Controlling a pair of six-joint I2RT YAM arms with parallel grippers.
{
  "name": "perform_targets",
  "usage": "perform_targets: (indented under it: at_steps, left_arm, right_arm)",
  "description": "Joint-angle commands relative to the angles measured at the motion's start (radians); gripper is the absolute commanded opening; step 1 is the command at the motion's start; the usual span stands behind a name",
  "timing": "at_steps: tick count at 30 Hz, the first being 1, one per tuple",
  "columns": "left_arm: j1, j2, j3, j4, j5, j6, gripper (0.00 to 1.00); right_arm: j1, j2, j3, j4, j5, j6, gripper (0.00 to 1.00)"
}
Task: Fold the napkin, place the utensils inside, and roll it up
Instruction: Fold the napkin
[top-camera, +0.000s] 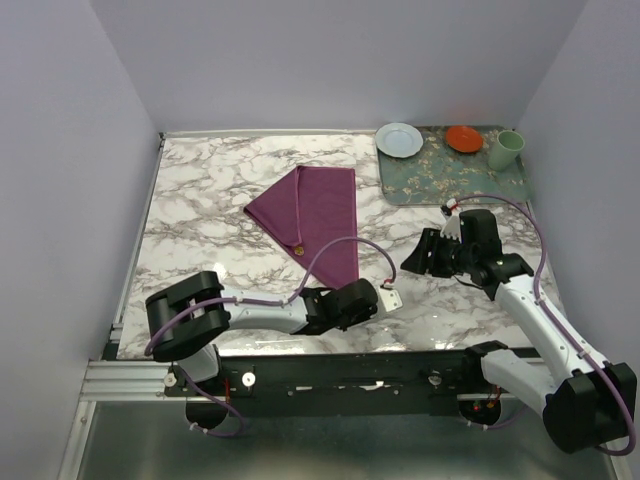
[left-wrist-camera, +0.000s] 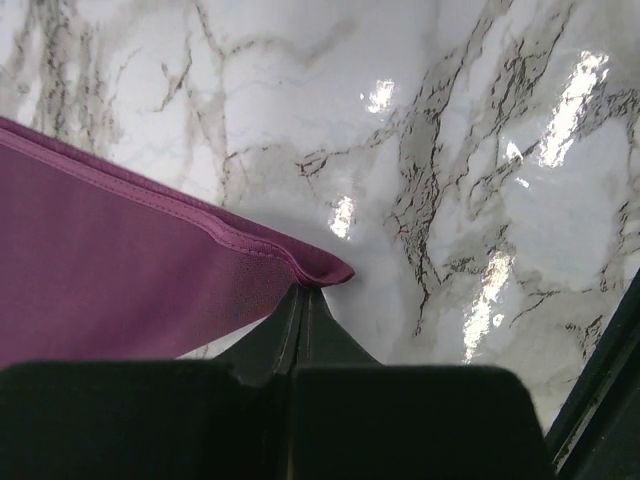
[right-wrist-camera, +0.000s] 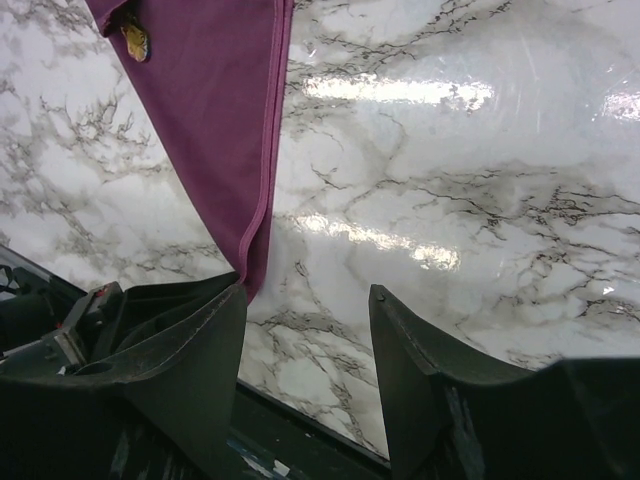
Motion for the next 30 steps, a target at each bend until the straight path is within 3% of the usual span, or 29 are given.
perform_targets:
  at_steps: [1,7,10,17,25,30]
  left_arm:
    - [0.016,-0.083,-0.029,0.109,-0.024,-0.042,0.0]
    - [0.098,-0.166,-0.074,0.172,0.061,-0.105,0.0]
    - [0.16,-0.219,-0.101,0.202,0.14,-0.204,0.0]
    - [0.399,-0.342,-0.161,0.262,0.259,-0.393,0.0]
    - [0.713,-0.362,-0.143,0.299,0.416,-0.615,0.0]
    - [0.812,-0.356,-0.129,0.33,0.497,-0.717,0.0]
  right_arm:
    - [-0.006,0.006,-0.014,0.004,-0.031,-0.01,0.61]
    - [-0.006,0.02,-0.01,0.007,-0.041,-0.011,0.61]
    - [-0.006,0.03,-0.007,0.011,-0.047,-0.013,0.61]
    - [-0.006,0.053,-0.002,0.023,-0.057,-0.021,0.61]
    - [-0.005,0.081,-0.006,0.04,-0.069,-0.021,0.61]
    - [-0.006,0.092,-0.006,0.044,-0.067,-0.025,0.61]
